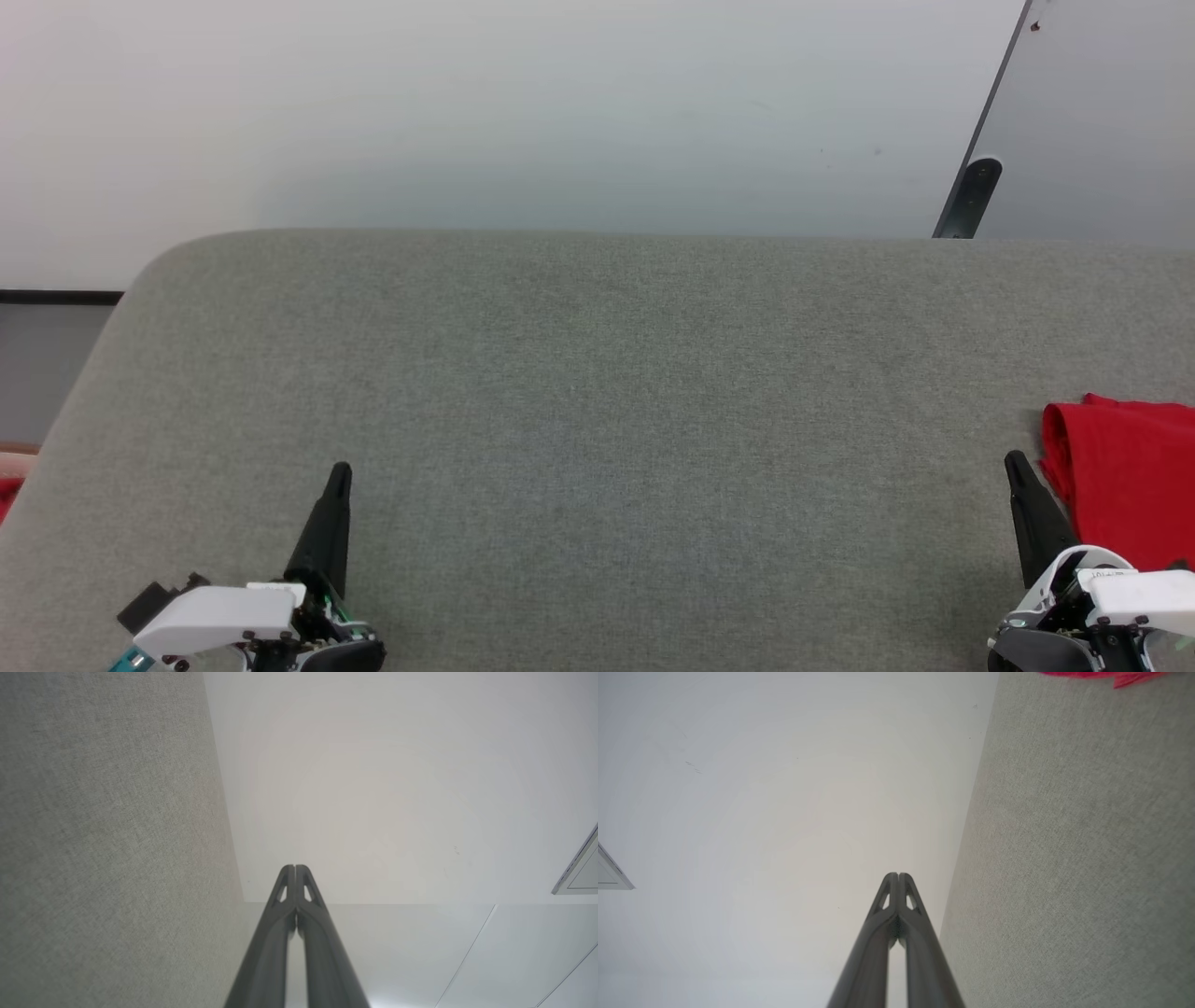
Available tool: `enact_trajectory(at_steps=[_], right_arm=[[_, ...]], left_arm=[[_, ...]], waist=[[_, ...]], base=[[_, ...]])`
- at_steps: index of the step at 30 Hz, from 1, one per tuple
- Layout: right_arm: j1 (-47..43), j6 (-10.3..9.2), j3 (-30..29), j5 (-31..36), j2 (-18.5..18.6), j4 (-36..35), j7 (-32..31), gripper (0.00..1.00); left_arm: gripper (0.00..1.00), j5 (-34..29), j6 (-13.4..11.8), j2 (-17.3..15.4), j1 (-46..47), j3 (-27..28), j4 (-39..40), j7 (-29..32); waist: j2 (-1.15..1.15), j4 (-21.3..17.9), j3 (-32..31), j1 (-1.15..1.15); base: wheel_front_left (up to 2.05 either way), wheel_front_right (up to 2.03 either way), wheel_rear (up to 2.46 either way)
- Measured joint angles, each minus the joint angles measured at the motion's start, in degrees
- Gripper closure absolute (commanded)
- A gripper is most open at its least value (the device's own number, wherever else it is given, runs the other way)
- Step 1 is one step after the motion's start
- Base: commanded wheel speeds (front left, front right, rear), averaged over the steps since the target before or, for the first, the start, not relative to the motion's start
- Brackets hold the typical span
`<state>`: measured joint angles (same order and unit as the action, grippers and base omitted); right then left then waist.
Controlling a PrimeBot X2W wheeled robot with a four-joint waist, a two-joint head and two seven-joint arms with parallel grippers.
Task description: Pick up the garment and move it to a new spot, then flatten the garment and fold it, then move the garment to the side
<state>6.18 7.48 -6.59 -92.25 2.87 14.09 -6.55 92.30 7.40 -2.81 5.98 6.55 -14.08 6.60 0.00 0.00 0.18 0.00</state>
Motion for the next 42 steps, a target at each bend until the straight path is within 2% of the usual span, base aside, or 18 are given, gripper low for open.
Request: enact_trajectory(at_steps=[42], right_arm=[[0.0,0.0,0.0,0.0,0.0,0.0,0.0,1.0]], left_arm=[[1.0,0.0,0.0,0.0,0.0,0.0,0.0,0.0]], waist=[[0.0,0.0,0.0,0.0]], base=[[0.0,0.0,0.0]])
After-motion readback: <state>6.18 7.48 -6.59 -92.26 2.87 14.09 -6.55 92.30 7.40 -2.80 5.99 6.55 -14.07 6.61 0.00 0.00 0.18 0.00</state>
